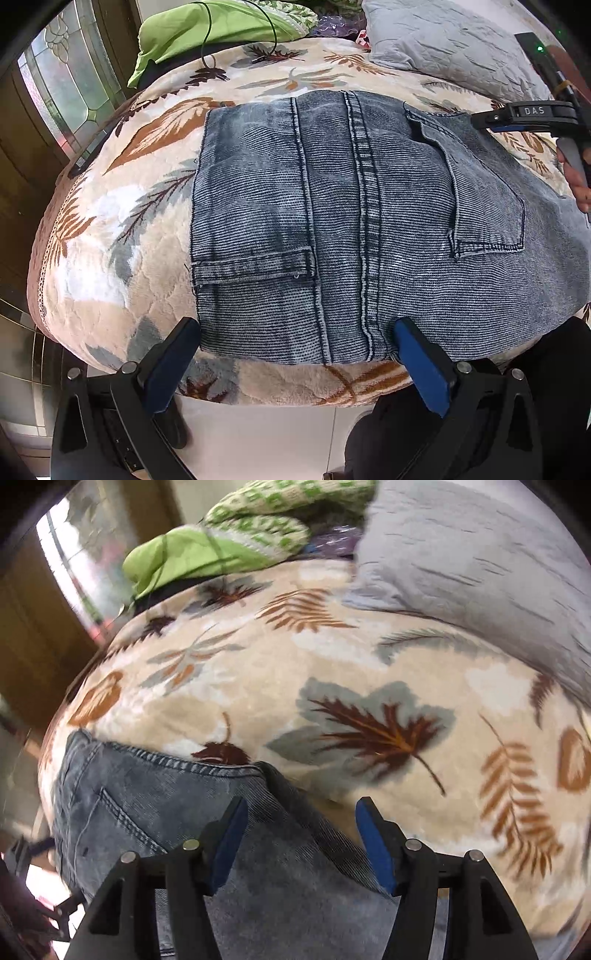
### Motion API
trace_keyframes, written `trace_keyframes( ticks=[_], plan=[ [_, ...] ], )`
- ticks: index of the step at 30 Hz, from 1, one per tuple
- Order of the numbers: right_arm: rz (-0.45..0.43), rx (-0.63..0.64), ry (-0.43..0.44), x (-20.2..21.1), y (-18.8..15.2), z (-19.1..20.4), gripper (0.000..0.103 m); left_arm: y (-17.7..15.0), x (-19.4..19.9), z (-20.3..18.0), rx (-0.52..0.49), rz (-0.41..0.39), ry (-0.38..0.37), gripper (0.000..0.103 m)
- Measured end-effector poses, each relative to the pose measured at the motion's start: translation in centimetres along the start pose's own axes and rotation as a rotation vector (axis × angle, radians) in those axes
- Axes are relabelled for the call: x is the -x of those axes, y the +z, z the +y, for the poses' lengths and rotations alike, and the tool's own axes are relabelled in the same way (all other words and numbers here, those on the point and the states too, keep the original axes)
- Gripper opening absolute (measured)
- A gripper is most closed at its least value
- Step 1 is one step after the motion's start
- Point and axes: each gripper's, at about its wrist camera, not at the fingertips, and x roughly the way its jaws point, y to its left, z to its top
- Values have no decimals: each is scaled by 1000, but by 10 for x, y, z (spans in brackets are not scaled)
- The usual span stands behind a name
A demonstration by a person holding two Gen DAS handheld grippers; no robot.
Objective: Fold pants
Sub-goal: 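Pull the grasped leg edge with the right gripper toward the left gripper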
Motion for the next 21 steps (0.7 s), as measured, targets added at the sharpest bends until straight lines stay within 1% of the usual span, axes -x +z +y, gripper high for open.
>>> trace_keyframes(
  ticks=[4,6,7,8,9,10,11,12,13,14,17,20,21],
  plan=[
    [39,78,34,-15,3,8,64,3,-4,2,2,5,0,103],
    [60,105,35,-22,3,12,62,4,-5,3,3,7,-1,103],
    [74,120,47,-25,4,14,54,5,-6,3,3,7,-1,103],
    [84,128,63,-27,4,16,43,5,-6,3,3,9,-2,103],
    [85,137,71,-27,4,18,39,6,-6,4,3,10,-2,103],
    [83,160,66,-27,3,22,32,7,-6,4,3,11,-2,103],
    [82,180,54,-27,2,26,25,8,-6,5,5,11,0,103],
    [81,212,25,-25,2,32,21,8,-5,4,6,7,4,103],
    [81,241,-15,-25,2,38,13,9,-4,4,4,-2,12,103],
    [79,254,-37,-24,2,41,10,10,-2,1,-5,-16,29,103],
    [55,257,-96,-21,5,42,5,15,0,-4,-36,-44,69,103],
    [58,240,-126,-24,12,41,4,17,-3,-5,-31,-34,66,103],
    [61,246,-148,-28,12,42,4,17,-4,-5,-25,-29,60,103]
  ],
)
